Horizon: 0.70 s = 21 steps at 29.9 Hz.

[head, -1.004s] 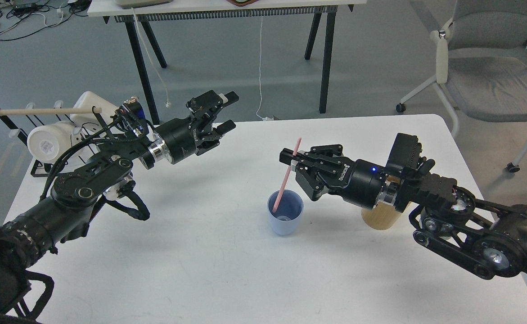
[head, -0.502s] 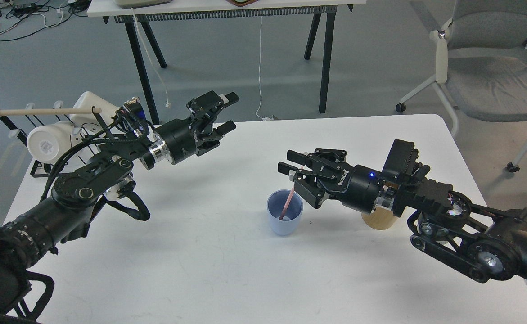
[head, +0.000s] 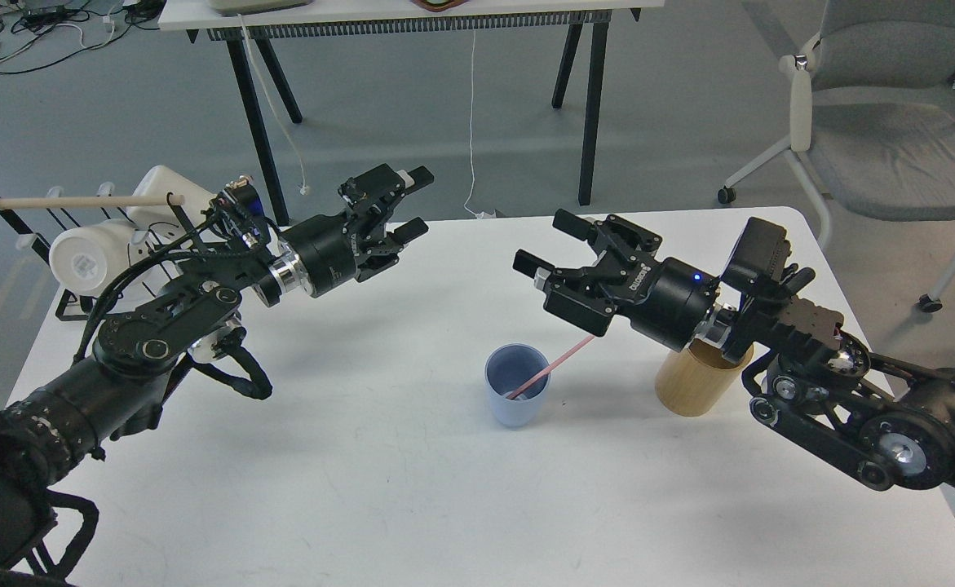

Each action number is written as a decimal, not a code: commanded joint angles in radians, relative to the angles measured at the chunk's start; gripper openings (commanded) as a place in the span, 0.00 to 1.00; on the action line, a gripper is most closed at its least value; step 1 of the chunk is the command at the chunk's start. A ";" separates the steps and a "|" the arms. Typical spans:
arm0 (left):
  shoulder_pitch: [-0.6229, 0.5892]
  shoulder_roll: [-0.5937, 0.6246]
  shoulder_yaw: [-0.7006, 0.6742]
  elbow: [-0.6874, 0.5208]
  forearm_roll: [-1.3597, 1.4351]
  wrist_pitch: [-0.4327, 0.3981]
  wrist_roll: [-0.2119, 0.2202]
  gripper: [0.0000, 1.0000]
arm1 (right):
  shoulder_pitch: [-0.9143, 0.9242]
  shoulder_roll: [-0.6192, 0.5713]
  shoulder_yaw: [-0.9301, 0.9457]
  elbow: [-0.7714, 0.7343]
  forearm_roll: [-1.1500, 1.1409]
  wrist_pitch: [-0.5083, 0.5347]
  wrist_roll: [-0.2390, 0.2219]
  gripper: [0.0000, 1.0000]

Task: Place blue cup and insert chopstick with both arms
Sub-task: 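Open the right gripper and raise the right arm away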

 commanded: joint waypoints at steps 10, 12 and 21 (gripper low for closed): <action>-0.003 0.001 -0.034 -0.010 -0.118 -0.006 0.000 0.93 | -0.041 -0.048 0.284 0.025 0.923 0.212 0.002 0.99; -0.003 0.003 -0.057 -0.012 -0.123 -0.006 0.000 0.94 | -0.044 -0.088 0.282 0.023 1.081 0.330 0.008 0.99; -0.002 0.009 -0.066 -0.015 -0.126 -0.006 0.000 0.94 | -0.057 -0.079 0.288 -0.214 1.411 0.834 0.041 0.99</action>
